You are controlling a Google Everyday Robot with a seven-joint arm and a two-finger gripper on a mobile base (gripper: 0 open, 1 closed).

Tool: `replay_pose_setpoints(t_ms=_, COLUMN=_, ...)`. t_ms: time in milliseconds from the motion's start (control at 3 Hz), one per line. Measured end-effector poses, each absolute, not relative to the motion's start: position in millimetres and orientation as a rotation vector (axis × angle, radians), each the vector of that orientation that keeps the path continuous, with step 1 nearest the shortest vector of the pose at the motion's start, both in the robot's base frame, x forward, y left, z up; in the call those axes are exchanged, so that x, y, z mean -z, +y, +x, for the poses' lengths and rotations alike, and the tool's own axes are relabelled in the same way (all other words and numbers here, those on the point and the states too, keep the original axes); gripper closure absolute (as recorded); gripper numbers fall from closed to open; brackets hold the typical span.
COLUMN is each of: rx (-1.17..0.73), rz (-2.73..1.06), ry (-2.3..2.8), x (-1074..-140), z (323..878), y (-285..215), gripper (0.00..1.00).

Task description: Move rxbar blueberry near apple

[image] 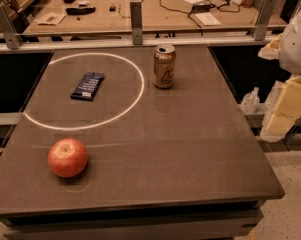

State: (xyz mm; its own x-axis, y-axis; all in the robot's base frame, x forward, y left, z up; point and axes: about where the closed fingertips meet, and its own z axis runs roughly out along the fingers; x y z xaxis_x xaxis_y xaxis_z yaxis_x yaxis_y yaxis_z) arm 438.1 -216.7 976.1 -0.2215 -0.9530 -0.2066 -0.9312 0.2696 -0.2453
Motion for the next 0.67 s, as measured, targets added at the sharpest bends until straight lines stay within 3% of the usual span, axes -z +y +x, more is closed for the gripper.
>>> replay_pose_setpoints(t_ms=667, rx=0.098, rz=-1.769, ry=2.173, x=-978.2, z=438.2, y=-212.8, gripper=0.0)
